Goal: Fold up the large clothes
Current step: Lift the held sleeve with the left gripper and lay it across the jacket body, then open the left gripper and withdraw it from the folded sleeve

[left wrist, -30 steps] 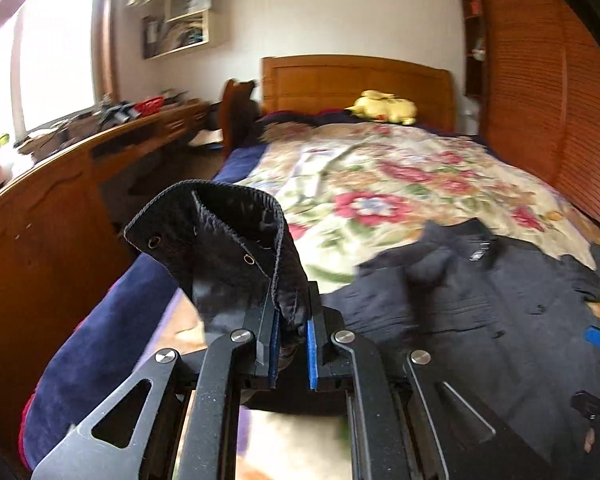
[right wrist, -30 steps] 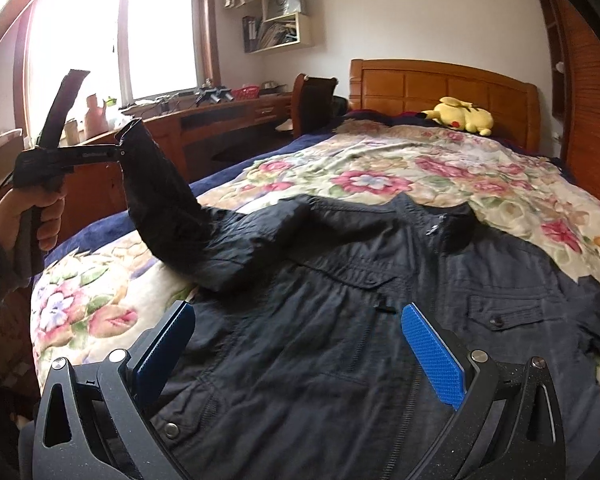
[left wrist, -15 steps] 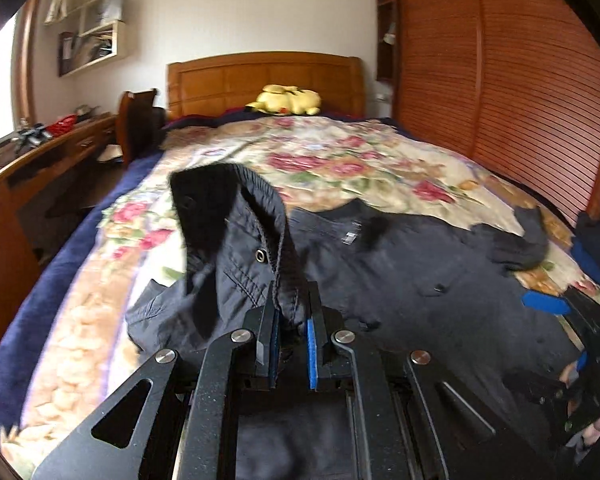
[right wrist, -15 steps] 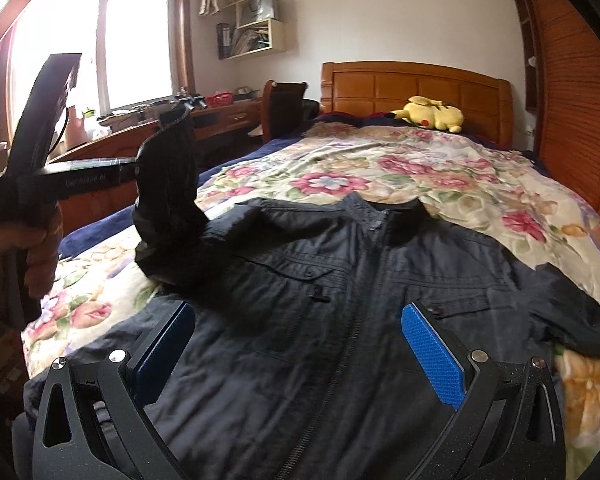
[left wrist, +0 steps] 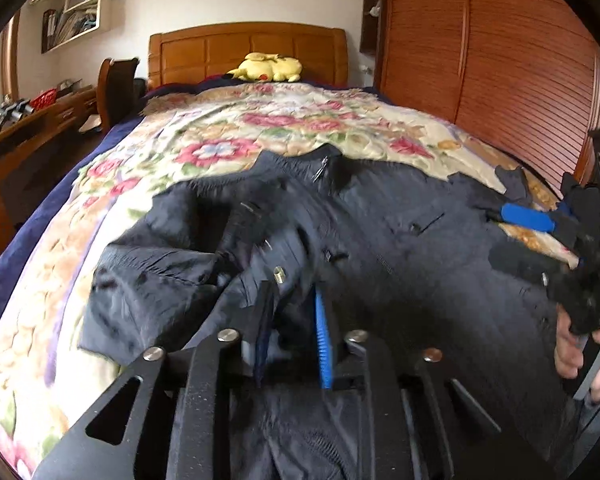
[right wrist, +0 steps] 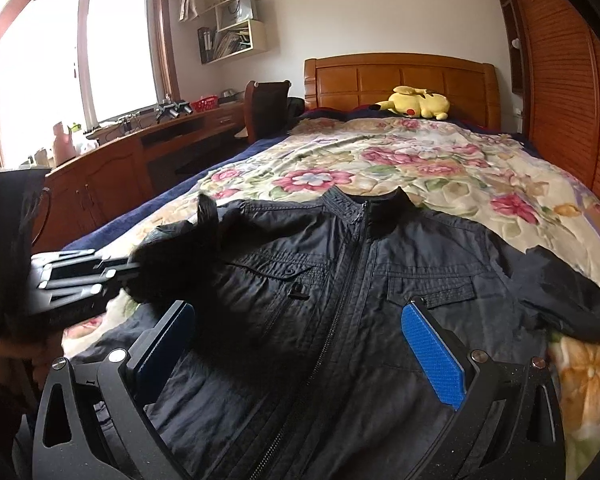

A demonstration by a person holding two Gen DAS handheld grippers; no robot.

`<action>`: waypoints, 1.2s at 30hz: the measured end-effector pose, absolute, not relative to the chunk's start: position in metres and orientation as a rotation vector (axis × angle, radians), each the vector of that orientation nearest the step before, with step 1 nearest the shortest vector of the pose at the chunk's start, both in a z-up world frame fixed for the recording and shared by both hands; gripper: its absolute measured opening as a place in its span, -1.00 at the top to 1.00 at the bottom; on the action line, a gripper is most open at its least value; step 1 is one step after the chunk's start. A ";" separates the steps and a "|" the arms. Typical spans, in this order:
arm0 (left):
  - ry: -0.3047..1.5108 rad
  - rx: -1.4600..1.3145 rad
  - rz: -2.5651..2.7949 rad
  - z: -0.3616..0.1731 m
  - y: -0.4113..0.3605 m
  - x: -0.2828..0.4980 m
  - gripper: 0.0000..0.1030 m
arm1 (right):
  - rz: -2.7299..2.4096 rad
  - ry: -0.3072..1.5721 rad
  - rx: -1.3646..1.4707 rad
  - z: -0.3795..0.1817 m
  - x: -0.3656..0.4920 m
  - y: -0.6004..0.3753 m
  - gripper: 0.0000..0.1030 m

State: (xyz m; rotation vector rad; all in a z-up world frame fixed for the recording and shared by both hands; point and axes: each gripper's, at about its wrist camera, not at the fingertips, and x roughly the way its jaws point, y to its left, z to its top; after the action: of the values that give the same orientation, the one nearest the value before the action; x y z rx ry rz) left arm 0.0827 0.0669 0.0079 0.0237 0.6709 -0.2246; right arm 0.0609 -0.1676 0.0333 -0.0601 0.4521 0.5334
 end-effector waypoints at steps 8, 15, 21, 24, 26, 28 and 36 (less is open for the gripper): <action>0.598 0.009 -0.171 0.008 0.088 0.054 0.06 | 0.538 0.466 -0.059 0.035 0.071 -0.158 -1.00; 0.545 0.007 -0.101 0.011 0.106 0.046 -0.56 | 0.558 0.475 -0.092 0.032 0.073 -0.152 -0.99; 0.508 0.014 -0.107 0.015 0.113 0.039 -0.62 | 0.562 0.483 -0.107 0.031 0.076 -0.149 -0.96; 0.490 0.012 -0.101 0.016 0.118 0.035 -0.67 | 0.569 0.479 -0.114 0.032 0.073 -0.147 -0.89; 0.478 0.009 -0.097 0.018 0.122 0.033 -0.71 | 0.576 0.476 -0.126 0.032 0.070 -0.145 -0.86; 0.462 0.005 -0.090 0.020 0.127 0.029 -0.76 | 0.582 0.471 -0.140 0.033 0.065 -0.143 -0.84; 0.433 -0.007 -0.065 0.025 0.146 0.024 -0.84 | 0.596 0.472 -0.201 0.038 0.062 -0.132 -0.82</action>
State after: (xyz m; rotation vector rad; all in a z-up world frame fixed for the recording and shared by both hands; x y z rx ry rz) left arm 0.0240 0.1458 0.0249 -0.0070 0.4325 -0.0652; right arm 0.0624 -0.1321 0.0380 -0.2006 0.4715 0.5959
